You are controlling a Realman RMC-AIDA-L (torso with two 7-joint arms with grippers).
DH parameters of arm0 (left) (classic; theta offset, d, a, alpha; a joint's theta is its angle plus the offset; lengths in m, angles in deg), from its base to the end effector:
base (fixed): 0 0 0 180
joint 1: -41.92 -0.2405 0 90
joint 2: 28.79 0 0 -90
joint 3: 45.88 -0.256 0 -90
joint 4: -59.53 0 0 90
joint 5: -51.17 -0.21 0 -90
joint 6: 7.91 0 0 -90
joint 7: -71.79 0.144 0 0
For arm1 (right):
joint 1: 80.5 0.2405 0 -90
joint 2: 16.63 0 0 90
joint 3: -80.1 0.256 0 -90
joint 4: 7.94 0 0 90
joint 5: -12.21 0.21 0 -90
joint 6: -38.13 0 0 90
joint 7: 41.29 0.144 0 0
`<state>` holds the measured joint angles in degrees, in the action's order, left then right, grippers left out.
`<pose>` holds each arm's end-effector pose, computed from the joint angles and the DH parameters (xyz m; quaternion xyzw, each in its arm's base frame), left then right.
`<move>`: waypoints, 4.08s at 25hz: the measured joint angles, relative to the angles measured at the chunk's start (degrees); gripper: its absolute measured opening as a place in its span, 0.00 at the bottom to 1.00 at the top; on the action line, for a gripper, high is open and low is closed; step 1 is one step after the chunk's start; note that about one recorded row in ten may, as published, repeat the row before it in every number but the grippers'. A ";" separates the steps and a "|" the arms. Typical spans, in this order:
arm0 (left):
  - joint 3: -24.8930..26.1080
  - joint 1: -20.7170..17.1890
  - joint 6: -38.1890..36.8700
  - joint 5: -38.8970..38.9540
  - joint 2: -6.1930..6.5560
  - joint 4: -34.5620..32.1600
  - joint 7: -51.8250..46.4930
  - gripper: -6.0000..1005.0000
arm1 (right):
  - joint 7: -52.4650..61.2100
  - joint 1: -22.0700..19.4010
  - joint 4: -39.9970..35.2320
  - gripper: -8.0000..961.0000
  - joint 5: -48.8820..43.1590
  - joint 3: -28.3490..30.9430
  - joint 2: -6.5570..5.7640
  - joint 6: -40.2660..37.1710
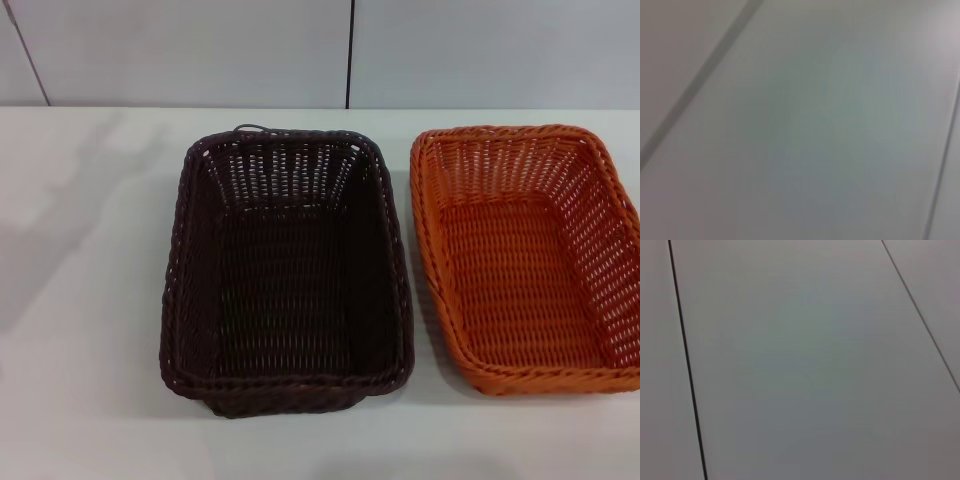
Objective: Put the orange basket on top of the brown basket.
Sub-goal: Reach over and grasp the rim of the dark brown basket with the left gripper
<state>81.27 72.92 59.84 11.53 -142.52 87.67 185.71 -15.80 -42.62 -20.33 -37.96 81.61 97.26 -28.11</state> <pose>-0.2526 0.4118 0.1201 -0.6557 -0.2489 -0.5580 0.4436 0.3463 0.3929 0.1685 -0.4371 0.2313 0.4162 0.7630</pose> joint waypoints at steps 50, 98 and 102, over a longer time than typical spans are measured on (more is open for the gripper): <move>-2.49 3.96 22.04 -106.80 -3.89 52.64 -102.35 0.84 | -0.53 -2.38 0.44 0.52 1.75 1.33 -1.58 1.41; -5.65 8.17 16.23 -106.10 -3.78 35.77 -100.27 0.55 | -0.52 -1.26 0.61 0.52 1.74 1.35 -3.33 4.26; -5.68 8.35 16.22 -106.10 -3.77 35.76 -100.27 0.39 | -0.52 -1.24 0.61 0.52 1.74 1.37 -3.34 4.36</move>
<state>75.59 81.27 76.07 -94.57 -146.28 123.43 85.43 -16.32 -43.86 -19.72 -36.22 82.98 93.92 -23.76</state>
